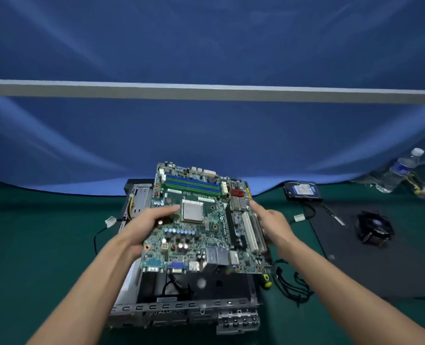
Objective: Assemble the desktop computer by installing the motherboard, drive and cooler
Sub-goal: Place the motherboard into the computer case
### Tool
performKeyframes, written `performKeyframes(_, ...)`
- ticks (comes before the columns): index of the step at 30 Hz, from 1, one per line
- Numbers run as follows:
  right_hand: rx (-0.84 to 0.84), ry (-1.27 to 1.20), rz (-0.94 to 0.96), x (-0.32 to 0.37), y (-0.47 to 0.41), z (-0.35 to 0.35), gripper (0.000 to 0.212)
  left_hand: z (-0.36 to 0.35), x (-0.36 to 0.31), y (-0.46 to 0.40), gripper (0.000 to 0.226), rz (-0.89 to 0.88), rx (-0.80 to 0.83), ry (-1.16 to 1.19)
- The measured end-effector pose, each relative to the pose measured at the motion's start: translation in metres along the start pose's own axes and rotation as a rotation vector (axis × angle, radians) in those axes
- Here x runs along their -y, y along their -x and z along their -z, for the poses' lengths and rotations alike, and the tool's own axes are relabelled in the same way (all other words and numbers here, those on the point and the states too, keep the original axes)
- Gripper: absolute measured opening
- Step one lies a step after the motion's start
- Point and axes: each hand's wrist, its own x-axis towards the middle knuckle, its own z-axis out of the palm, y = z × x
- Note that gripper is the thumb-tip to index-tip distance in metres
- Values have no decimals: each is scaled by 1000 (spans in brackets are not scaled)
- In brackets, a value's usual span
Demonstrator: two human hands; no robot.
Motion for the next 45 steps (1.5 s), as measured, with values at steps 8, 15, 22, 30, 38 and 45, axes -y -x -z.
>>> performKeyframes(8, -288, 269, -44, -68, -4, -24, 42, -20, 92, -48, 46, 70, -252, -207)
performKeyframes(15, -284, 381, -27, -90, -10, -35, 43, -21, 120, -56, 57, -26, -387, -939)
performKeyframes(22, -244, 473, 10, -94, -18, -28, 49, -34, 102, -55, 39, -146, -488, -1203)
performKeyframes(30, -36, 398, 41, -100, -18, -17, 38, -121, 61, -54, 18, -592, -153, -1084)
performKeyframes(38, 32, 133, 8, -109, -64, 45, 33, -215, 37, -106, 25, -610, -206, -1103)
performKeyframes(45, -64, 452, 94, -132, -155, 120, 14, -251, 42, -145, 33, -486, -355, -1445)
